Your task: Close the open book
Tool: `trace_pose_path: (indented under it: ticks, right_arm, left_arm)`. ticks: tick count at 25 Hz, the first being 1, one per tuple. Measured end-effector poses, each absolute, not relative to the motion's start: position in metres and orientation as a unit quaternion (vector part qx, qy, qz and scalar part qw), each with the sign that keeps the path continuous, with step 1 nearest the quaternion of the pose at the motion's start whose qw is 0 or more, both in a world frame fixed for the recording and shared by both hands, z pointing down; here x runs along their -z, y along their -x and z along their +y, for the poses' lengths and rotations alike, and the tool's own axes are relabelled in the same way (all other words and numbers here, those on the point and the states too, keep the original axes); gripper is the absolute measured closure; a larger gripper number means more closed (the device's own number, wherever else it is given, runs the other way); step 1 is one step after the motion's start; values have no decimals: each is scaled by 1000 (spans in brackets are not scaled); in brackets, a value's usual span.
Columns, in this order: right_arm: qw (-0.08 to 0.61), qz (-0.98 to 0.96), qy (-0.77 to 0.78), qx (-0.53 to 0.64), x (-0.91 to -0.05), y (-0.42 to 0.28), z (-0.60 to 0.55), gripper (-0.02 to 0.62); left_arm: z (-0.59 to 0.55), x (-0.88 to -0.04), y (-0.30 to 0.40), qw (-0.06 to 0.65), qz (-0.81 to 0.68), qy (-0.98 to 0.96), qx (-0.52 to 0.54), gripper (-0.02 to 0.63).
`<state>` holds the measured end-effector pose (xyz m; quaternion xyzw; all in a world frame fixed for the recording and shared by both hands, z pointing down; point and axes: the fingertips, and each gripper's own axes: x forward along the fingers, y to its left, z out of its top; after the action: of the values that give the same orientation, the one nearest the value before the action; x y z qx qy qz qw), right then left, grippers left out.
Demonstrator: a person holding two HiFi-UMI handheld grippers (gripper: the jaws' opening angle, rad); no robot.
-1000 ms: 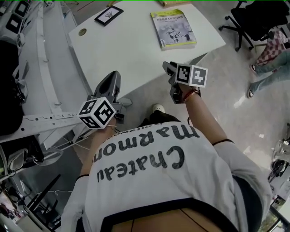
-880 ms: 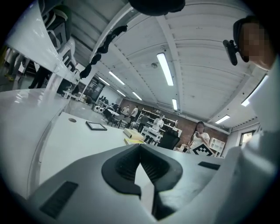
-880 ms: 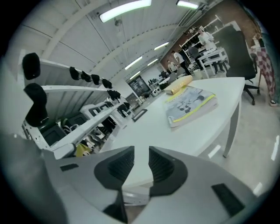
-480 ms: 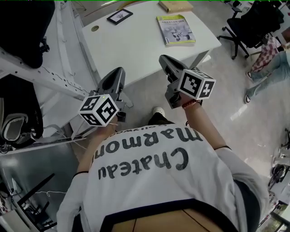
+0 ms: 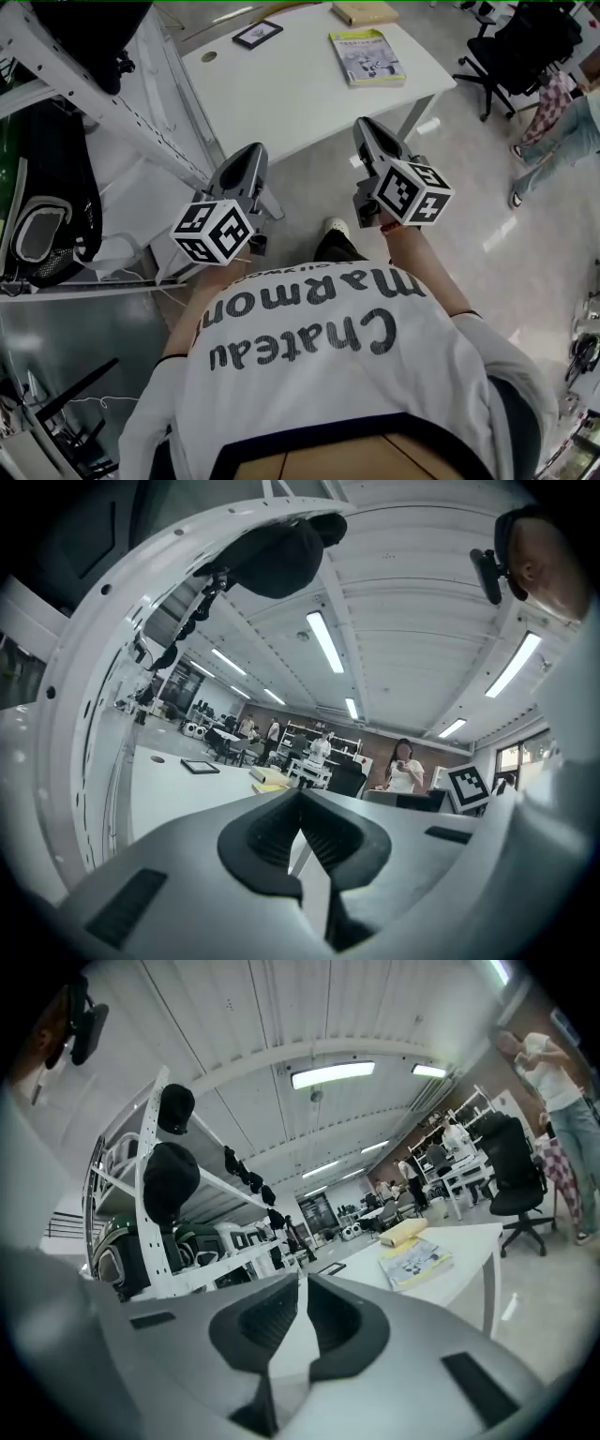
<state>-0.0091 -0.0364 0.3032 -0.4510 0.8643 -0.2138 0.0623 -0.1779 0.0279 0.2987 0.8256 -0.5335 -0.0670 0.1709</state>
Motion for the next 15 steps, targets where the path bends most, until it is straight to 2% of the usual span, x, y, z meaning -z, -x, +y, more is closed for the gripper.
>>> trace_pose_path:
  ticks: [15]
  right_arm:
    - [3, 851, 468, 238, -353, -2, -2, 546]
  left_arm:
    - [57, -334, 161, 221, -516, -825, 64, 583]
